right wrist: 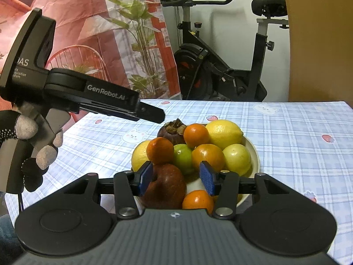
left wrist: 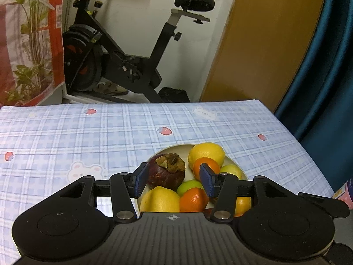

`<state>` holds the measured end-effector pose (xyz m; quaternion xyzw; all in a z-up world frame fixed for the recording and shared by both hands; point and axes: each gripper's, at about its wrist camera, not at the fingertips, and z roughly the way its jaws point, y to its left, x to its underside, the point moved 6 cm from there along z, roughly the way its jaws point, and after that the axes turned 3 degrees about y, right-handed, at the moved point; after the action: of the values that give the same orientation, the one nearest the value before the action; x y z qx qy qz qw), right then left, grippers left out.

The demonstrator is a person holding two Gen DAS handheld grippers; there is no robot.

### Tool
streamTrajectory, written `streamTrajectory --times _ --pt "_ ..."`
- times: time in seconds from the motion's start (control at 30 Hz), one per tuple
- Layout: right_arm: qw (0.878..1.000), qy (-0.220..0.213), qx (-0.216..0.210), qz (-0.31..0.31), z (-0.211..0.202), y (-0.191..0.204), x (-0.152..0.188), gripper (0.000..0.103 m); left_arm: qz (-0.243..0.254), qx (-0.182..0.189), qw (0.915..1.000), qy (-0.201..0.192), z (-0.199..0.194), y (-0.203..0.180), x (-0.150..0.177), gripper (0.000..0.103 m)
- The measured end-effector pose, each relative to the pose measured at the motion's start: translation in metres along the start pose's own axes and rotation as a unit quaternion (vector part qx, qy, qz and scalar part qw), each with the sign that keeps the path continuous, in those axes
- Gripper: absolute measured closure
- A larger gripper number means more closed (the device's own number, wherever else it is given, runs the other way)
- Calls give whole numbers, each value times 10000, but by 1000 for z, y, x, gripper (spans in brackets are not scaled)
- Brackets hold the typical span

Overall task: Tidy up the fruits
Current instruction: 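Move the open left gripper to the last tangerine on the cloth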

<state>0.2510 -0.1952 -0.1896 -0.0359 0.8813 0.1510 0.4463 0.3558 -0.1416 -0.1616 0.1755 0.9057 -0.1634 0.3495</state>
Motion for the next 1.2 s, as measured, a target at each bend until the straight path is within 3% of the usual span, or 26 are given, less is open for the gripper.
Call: streamTrajectory --times 0.2,0.5,0.7,1.2 --pt "9999 -84 41 39 -17 5 2 53 36 -49 9999 -143 -21 -3 4 50" --pt "9997 -150 60 181 -38 10 13 53 -225 -488 9983 -225 -53 2 32 50" --pt "9995 -102 58 283 -45 12 24 53 -165 -585 9978 -277 -72 -2 51 50" --pt "9993 -64 20 359 -51 19 37 53 -539 -924 9933 -436 -109 12 89 50"
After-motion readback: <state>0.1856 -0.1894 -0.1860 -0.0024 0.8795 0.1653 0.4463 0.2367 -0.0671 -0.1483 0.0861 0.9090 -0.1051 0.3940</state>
